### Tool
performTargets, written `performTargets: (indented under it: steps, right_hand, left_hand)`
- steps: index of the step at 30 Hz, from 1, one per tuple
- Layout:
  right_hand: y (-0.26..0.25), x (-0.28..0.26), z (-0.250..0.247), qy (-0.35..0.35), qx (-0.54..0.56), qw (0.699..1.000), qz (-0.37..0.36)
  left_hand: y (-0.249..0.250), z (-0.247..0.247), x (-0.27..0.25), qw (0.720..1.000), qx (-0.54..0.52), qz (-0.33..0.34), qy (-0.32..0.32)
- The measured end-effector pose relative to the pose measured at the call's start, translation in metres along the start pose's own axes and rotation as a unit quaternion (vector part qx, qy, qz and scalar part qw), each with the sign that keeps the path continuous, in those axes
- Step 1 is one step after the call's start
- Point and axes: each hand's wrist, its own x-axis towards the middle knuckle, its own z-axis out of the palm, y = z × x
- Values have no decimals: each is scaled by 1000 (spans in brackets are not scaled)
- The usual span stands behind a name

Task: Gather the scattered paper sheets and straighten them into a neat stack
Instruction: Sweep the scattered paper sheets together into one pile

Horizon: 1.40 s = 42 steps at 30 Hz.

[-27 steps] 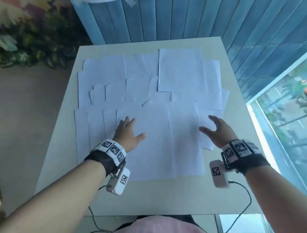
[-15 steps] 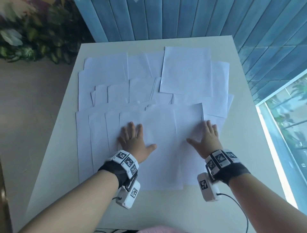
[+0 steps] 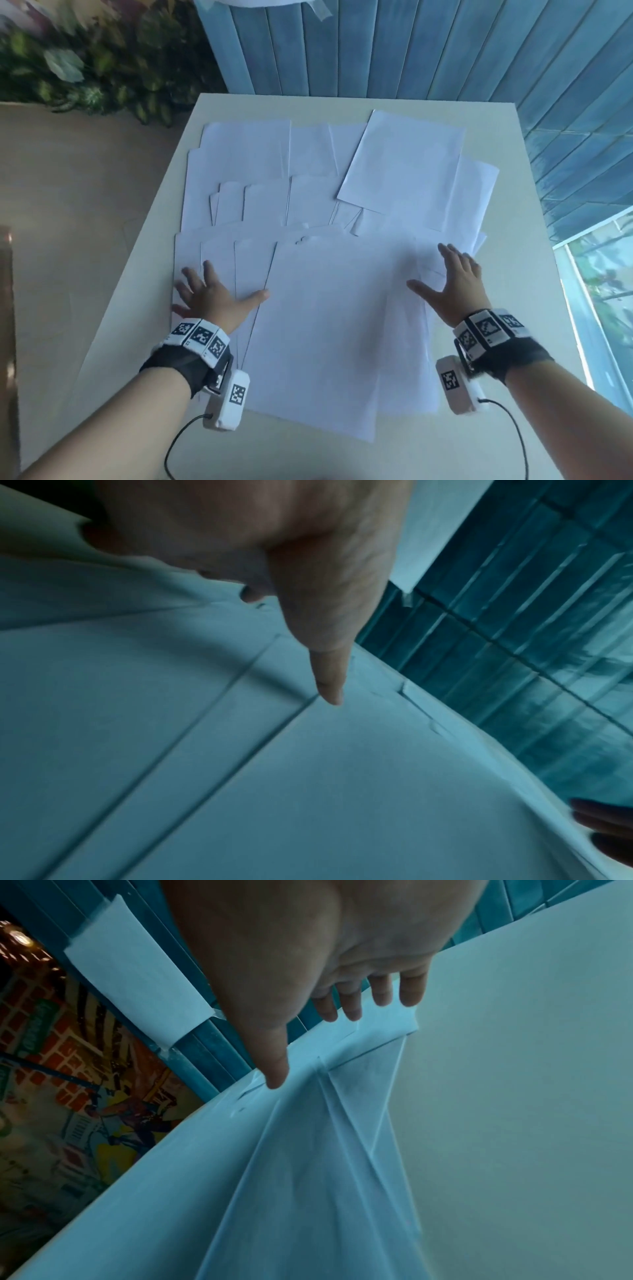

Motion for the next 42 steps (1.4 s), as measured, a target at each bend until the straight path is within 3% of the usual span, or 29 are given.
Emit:
performTargets:
  steps: [3, 8, 14, 18, 20, 23, 27, 31, 34, 39, 42]
  right_hand:
    - [-4, 17, 6, -37, -13, 998, 40]
    - [-19, 10, 24, -45, -50, 997, -25]
    - [-34, -5, 40, -41, -34, 995, -80]
    - [-39, -2, 35, -54, 1, 994, -91]
    - [-37, 3, 31, -50, 28, 993, -102]
    - [-31, 16, 22, -6, 23, 995, -99]
    - [-30, 36, 23, -55, -50, 996, -58]
    - [-44, 43, 44, -69, -124, 987, -79]
    - [-62, 39, 55, -66, -110, 986, -111]
    - [-84, 35, 65, -54, -80, 986, -134]
    - [-91, 35, 64, -35, -100, 984, -144]
  left_hand:
    - [-8, 7, 6, 997, -20, -69, -25]
    - [15, 21, -10, 1000, -10, 23, 7]
    - [40, 25, -18, 997, -45, 58, 2]
    - [29, 22, -15, 982, -148, 119, -11]
    - [18, 16, -12, 970, -197, 139, 16]
    - [-4, 3, -3, 986, -130, 99, 32]
    - [-20, 5, 7, 996, 41, 42, -65]
    - [-15, 16, 9, 994, 66, 85, -30]
    - [-9, 21, 14, 991, 56, 125, 5]
    - [3, 18, 24, 986, 45, 161, 16]
    - [6, 11, 29, 976, 25, 216, 15]
